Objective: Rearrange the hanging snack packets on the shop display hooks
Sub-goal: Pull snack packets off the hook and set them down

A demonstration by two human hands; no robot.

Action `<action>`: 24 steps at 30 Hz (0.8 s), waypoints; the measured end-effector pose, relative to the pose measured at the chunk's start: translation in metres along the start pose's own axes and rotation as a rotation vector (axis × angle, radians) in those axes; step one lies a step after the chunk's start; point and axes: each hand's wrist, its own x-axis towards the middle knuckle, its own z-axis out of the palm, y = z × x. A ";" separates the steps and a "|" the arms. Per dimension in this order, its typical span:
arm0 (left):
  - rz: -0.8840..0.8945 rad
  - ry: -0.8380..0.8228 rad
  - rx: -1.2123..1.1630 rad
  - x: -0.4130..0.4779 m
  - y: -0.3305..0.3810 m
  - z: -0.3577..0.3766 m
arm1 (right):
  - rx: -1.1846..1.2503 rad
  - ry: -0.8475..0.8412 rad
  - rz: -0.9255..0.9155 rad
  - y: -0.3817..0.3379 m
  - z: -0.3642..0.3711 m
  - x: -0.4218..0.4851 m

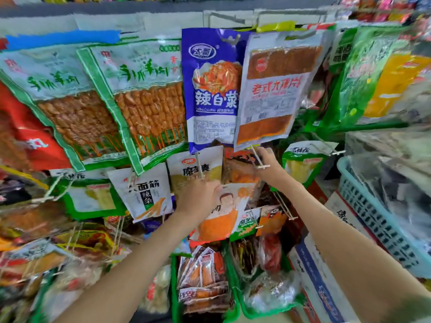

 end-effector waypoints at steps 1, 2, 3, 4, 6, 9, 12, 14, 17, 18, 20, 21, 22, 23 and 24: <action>-0.025 0.000 -0.008 -0.003 0.004 0.002 | -0.049 -0.003 -0.037 0.001 0.000 0.002; -0.052 0.000 -0.001 -0.005 0.008 0.004 | -0.083 -0.001 -0.058 0.003 -0.003 0.001; -0.084 -0.005 0.013 -0.008 0.013 0.005 | -0.085 0.007 -0.057 0.004 -0.004 0.000; -0.112 -0.012 0.018 -0.010 0.017 0.006 | -0.072 0.028 -0.051 0.005 -0.006 -0.005; -0.161 -0.018 -0.005 -0.017 0.022 0.007 | -0.060 0.091 -0.081 0.011 -0.008 -0.015; -0.203 0.003 -0.035 -0.028 0.023 0.007 | -0.013 0.127 -0.144 0.011 -0.016 -0.036; -0.202 -0.022 -0.026 -0.038 0.024 0.003 | 0.003 0.084 -0.200 0.011 -0.022 -0.055; -0.204 -0.049 -0.026 -0.044 0.022 0.000 | -0.008 0.029 -0.220 0.013 -0.022 -0.068; -0.204 -0.090 -0.022 -0.057 0.012 -0.004 | -0.040 -0.042 -0.248 0.009 -0.013 -0.085; -0.207 -0.106 -0.023 -0.062 0.009 -0.006 | -0.053 -0.066 -0.256 0.003 -0.007 -0.090; -0.221 -0.135 -0.042 -0.076 -0.002 -0.008 | -0.082 -0.116 -0.278 -0.011 0.007 -0.099; -0.230 -0.142 -0.055 -0.084 -0.008 -0.009 | -0.096 -0.144 -0.293 -0.020 0.016 -0.102; -0.235 -0.146 -0.074 -0.092 -0.016 -0.010 | -0.113 -0.177 -0.309 -0.029 0.026 -0.105; -0.230 -0.153 -0.096 -0.102 -0.024 -0.013 | -0.124 -0.205 -0.328 -0.040 0.038 -0.108; -0.217 -0.157 -0.118 -0.113 -0.035 -0.015 | -0.127 -0.227 -0.339 -0.051 0.050 -0.112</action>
